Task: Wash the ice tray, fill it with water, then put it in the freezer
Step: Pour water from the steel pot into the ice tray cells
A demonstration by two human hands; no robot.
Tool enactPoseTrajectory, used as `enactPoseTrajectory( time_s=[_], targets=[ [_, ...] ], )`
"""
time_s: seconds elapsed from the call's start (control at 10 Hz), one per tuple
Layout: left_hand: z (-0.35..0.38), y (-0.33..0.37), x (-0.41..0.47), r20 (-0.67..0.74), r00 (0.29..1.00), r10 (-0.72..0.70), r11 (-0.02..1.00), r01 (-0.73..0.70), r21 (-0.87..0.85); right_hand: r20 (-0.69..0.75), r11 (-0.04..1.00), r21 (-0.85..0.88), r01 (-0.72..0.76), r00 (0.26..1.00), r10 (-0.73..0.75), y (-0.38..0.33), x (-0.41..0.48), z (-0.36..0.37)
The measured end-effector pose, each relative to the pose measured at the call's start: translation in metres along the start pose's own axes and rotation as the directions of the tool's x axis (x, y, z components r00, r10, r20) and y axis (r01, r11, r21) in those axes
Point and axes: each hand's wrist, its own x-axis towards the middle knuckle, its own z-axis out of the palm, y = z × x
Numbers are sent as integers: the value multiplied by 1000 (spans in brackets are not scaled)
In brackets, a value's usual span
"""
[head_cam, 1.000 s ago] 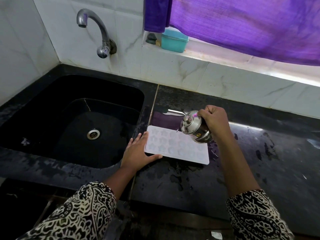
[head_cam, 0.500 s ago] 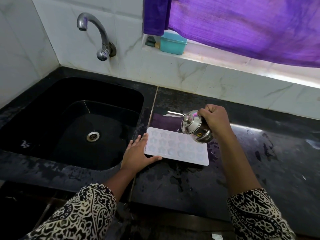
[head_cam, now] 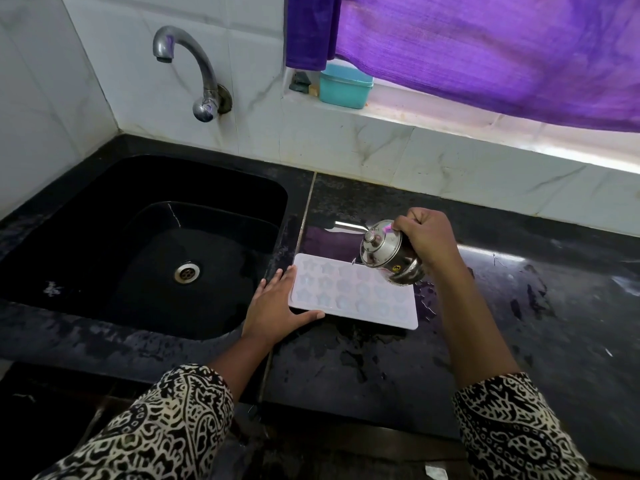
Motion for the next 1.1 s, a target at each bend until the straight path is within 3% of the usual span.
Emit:
enactPoseTrajectory(
  time_s=[0.5, 0.9, 1.1],
  targets=[
    [0, 1, 0, 4, 1000, -3, 1000, 3, 14, -27, 990, 126, -67, 997, 71, 6, 1, -4],
    [-1, 0, 0, 18, 1000, -1, 1000, 0, 27, -7, 1000, 18, -17, 1000, 17, 7, 0, 1],
    [-1, -1, -1, 18, 1000, 2, 1000, -2, 21, -30, 991, 127, -49, 998, 53, 6, -2, -3]
  ],
)
